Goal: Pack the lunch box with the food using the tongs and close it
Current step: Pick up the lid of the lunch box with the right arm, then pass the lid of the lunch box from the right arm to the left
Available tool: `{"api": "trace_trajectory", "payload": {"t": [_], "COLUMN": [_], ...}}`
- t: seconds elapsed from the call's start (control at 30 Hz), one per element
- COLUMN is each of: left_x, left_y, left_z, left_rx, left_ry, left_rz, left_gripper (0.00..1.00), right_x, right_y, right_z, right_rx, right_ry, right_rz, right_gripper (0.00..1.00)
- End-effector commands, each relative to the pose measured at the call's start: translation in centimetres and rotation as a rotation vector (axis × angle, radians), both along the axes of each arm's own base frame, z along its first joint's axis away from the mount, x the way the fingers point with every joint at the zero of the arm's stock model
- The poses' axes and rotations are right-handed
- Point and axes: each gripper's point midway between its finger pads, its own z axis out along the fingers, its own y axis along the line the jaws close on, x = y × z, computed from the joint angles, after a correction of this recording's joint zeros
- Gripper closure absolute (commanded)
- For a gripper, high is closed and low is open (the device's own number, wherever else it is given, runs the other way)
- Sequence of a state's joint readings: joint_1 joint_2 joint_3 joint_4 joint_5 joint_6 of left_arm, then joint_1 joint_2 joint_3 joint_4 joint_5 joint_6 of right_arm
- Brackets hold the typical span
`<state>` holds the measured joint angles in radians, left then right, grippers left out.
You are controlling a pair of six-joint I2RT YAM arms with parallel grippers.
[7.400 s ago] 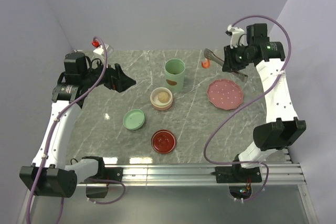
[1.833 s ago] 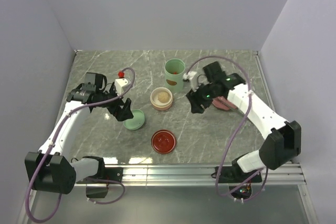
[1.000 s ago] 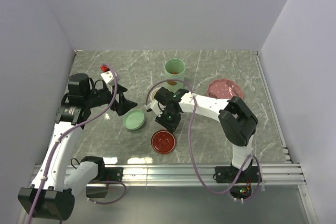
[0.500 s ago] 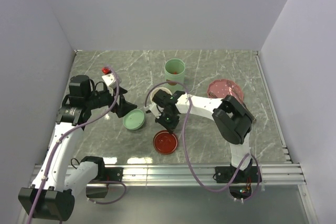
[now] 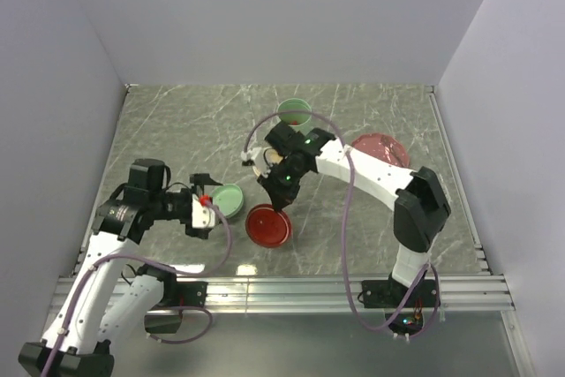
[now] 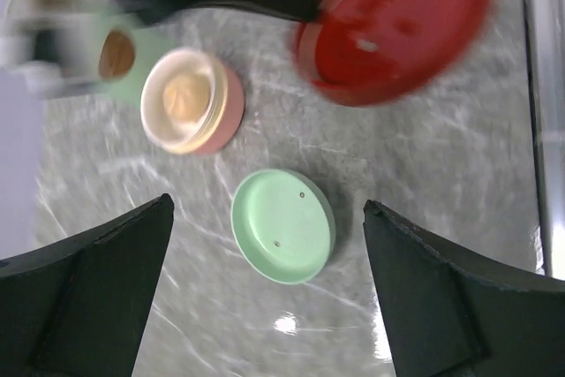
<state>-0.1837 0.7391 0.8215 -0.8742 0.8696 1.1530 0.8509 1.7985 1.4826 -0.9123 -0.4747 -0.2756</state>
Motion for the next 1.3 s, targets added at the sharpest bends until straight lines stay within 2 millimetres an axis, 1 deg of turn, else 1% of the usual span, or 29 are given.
{"api": "trace_trajectory", "payload": {"t": [0.0,0.03,0.07,0.1,0.13,0.17,0.2,0.23,0.27,0.33,0.37,0.43,0.47,0.5,0.57,0.6,0.63,0.7,0.8,0.87,0.9,0.93,0.97,1.0,1.13,1.17,1.2,1.23,1.27], "left_x": [-1.1,-1.2,-1.1,-1.0,-0.9,-1.1,-1.0,-1.0,-1.1,-1.3,-1.8,-1.7,-1.9,-1.6,-1.7,-1.7,-1.5,-1.8,-2.3,-2.5,-2.6,-2.7,-2.5,-2.4,-2.3,-2.3,-2.3,-2.3,-2.3], "left_y": [-1.0,-1.3,-1.9,-2.3,-2.7,-3.6,-4.1,-4.6,-5.6,-6.5,-7.1,-7.8,-8.1,-8.5,-9.0,-9.1,-9.4,-9.7,-10.0,-10.2,-10.3,-10.5,-10.8,-10.8,-11.2,-11.3,-11.3,-11.3,-11.4], "left_z": [0.0,0.1,0.8,1.2,1.6,2.1,2.4,2.6,3.4,3.4,3.6,3.6,3.4,4.1,4.0,4.4,4.9,4.4,4.0,3.3,3.4,2.9,3.4,3.6,4.1,4.2,4.3,4.3,4.4], "left_rx": [0.126,0.132,0.132,0.123,0.116,0.111,0.109,0.101,0.073,0.066,0.066,0.076,0.072,0.054,0.030,0.017,0.003,0.004,0.001,0.005,-0.003,-0.011,-0.029,-0.033,-0.050,-0.053,-0.054,-0.050,-0.050], "left_ry": [-0.230,-0.244,-0.294,-0.319,-0.351,-0.398,-0.424,-0.435,-0.448,-0.426,-0.432,-0.445,-0.440,-0.479,-0.480,-0.504,-0.538,-0.544,-0.552,-0.565,-0.576,-0.560,-0.589,-0.599,-0.604,-0.602,-0.599,-0.601,-0.603], "left_rz": [-0.254,-0.284,-0.320,-0.337,-0.351,-0.395,-0.409,-0.421,-0.434,-0.461,-0.496,-0.505,-0.513,-0.507,-0.494,-0.487,-0.485,-0.505,-0.534,-0.551,-0.554,-0.551,-0.545,-0.538,-0.534,-0.533,-0.530,-0.529,-0.529], "left_gripper": [0.05,0.05,0.05,0.05,0.05,0.05,0.05,0.05,0.06,0.07,0.07,0.08,0.10,0.14,0.20,0.25,0.27,0.32,0.35,0.36,0.38,0.40,0.42,0.46,0.57,0.59,0.65,0.68,0.71], "right_x": [-0.7,-0.9,-0.9,-0.7,-1.0,-1.3,-1.1,-1.2,-1.3,-1.5,-1.6,-1.4,-1.4,-1.2,-1.2,-1.2,-1.2,-1.3,-1.2,-1.0,-1.0,-1.0,-1.0,-1.0,-0.8,-0.6,-0.4,-0.2,0.3], "right_y": [0.1,0.2,-0.2,0.0,0.3,-0.1,0.1,0.3,0.1,0.2,0.2,0.3,0.3,0.3,0.2,0.1,0.1,-0.1,-0.2,-0.1,-0.1,0.0,0.1,0.1,0.0,0.0,0.0,0.0,0.0], "right_z": [5.6,6.2,6.6,7.4,7.8,8.0,8.7,8.5,8.8,8.3,8.4,8.3,8.4,8.5,8.6,8.6,8.5,8.8,8.8,8.8,9.0,9.0,9.4,9.4,9.9,10.1,10.2,10.4,10.5], "right_rx": [0.152,0.172,0.175,0.197,0.220,0.214,0.230,0.229,0.221,0.210,0.210,0.206,0.205,0.206,0.201,0.191,0.189,0.179,0.162,0.154,0.157,0.157,0.162,0.162,0.153,0.150,0.150,0.150,0.147], "right_ry": [0.055,0.072,0.093,0.090,0.122,0.149,0.142,0.171,0.188,0.216,0.226,0.230,0.226,0.221,0.216,0.215,0.218,0.226,0.237,0.235,0.233,0.240,0.239,0.243,0.230,0.211,0.200,0.186,0.158], "right_rz": [0.032,0.043,0.040,0.050,0.065,0.066,0.085,0.096,0.098,0.115,0.118,0.113,0.110,0.111,0.114,0.115,0.119,0.129,0.129,0.123,0.124,0.121,0.121,0.124,0.121,0.118,0.116,0.112,0.104], "right_gripper": [1.00,1.00,1.00,1.00,1.00,1.00,1.00,1.00,1.00,1.00,1.00,1.00,1.00,1.00,1.00,1.00,1.00,1.00,1.00,1.00,1.00,1.00,1.00,1.00,1.00,1.00,1.00,1.00,0.97]}}
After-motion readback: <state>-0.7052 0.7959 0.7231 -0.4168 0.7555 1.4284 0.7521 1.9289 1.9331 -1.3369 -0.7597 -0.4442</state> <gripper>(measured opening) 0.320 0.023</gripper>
